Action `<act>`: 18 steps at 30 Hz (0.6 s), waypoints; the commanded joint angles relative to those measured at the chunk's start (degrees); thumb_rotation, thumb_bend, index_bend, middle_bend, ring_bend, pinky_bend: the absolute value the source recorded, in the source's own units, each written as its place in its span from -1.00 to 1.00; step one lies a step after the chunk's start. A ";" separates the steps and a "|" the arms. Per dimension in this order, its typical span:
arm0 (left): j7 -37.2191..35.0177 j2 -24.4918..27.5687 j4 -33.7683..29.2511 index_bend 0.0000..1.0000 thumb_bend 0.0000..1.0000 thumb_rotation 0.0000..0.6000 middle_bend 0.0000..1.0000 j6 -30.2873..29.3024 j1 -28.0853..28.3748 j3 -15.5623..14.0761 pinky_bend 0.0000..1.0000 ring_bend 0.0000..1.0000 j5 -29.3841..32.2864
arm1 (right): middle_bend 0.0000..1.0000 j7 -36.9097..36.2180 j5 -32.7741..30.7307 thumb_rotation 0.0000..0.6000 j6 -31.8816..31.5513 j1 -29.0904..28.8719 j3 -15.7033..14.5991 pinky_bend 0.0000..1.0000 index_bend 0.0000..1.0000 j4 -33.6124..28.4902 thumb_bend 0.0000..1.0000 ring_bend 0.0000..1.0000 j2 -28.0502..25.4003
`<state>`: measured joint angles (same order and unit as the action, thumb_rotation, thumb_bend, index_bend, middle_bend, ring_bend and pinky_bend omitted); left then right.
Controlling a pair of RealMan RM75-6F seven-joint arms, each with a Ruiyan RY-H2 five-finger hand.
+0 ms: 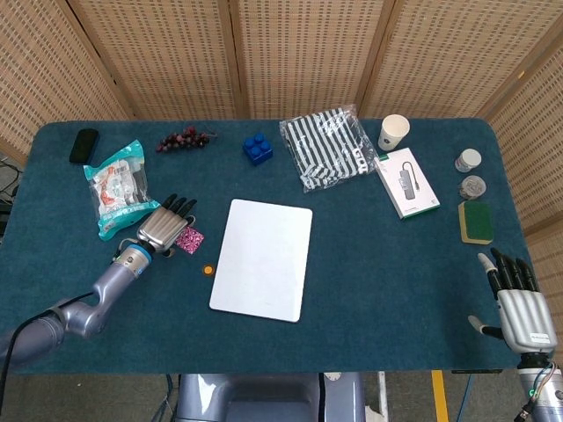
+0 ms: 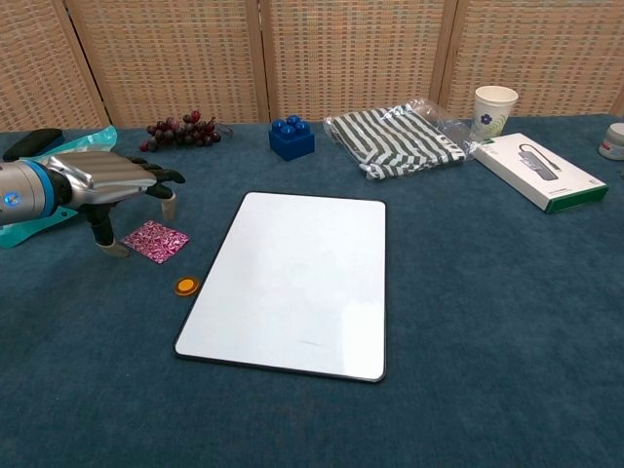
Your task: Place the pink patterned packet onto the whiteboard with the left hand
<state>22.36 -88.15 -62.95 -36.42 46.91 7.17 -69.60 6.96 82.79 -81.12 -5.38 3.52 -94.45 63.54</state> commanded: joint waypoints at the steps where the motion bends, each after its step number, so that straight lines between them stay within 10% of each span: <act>1: 0.21 -0.39 0.49 -0.39 -0.55 1.00 -1.00 -0.02 0.23 -0.08 -1.00 -1.00 0.56 | -1.00 -0.07 -0.02 1.00 0.01 0.00 0.00 -1.00 -1.00 -0.02 -1.00 -1.00 -0.03; 18: 1.21 -4.36 5.61 -0.33 -0.57 1.00 -1.00 -0.97 1.23 -1.16 -1.00 -1.00 1.95 | -1.00 -0.97 -0.13 1.00 0.31 -0.04 -0.08 -1.00 -1.00 -0.15 -1.00 -1.00 -0.30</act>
<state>23.53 -92.17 -57.71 -37.06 48.11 6.12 -67.50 6.03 82.68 -80.83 -5.41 3.44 -94.59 63.25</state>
